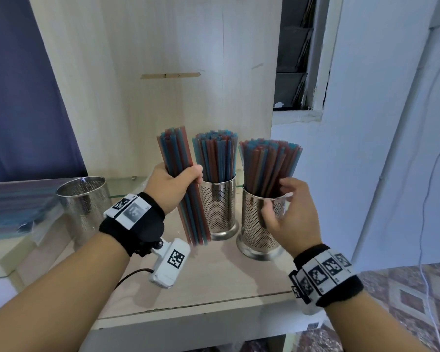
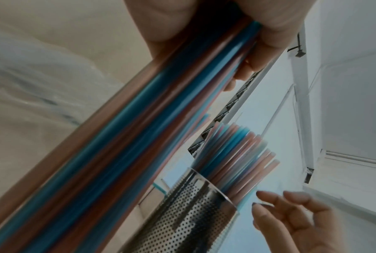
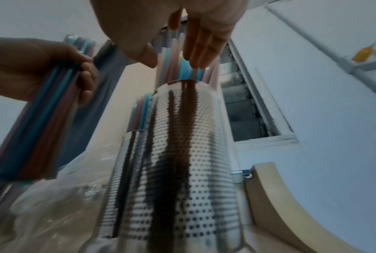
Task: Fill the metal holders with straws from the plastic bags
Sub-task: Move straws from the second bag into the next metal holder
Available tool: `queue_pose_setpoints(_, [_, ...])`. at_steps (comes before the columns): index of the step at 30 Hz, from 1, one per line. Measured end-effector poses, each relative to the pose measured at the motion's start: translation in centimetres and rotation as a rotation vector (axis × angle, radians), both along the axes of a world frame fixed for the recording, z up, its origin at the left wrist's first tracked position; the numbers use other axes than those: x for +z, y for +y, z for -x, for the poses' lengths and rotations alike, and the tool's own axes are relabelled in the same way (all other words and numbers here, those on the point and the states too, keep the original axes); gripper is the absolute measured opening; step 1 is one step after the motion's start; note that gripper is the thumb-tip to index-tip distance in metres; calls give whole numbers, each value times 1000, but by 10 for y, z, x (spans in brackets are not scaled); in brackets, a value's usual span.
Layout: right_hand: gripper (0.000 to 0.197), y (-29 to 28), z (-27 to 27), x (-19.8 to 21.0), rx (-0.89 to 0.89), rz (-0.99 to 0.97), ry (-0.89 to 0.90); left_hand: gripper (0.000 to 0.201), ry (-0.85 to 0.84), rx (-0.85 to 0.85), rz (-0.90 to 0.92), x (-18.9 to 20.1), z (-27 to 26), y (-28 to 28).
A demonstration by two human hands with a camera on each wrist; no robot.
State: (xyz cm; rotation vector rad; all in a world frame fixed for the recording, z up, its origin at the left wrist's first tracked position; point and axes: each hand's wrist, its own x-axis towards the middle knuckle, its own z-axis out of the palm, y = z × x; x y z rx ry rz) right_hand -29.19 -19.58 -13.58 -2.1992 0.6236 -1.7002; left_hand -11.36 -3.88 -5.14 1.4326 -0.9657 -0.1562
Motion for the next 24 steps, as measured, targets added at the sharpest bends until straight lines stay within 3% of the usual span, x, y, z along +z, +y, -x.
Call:
queue_pose_setpoints(3, [36,-25,17,1,-6,64,-4,24,27,-39,70,7,6,-1])
queue_pose_setpoints(6, [16,-43,24,2,188,-89,62,19,88,-103,126,16,14,-3])
queue_pose_setpoints(9, [20,-49,22,3,410,-245,155,16,176,-176,181,25,24,-7])
queue_pose_setpoints(13, [16,-49,12,8,522,-261,195,16,165,-243,187,35,38,-12])
queue_pose_setpoints(16, [28,-42,6,7,388,-200,160,16,160,-278,214,43,46,-15])
queue_pose_setpoints(20, [45,-29,0,-2,254,-290,-103,18,166,-308,272,50,50,-19])
queue_pose_setpoints(24, [28,-30,-2,-12,140,-176,-74,18,153,-297,271,50,50,-21])
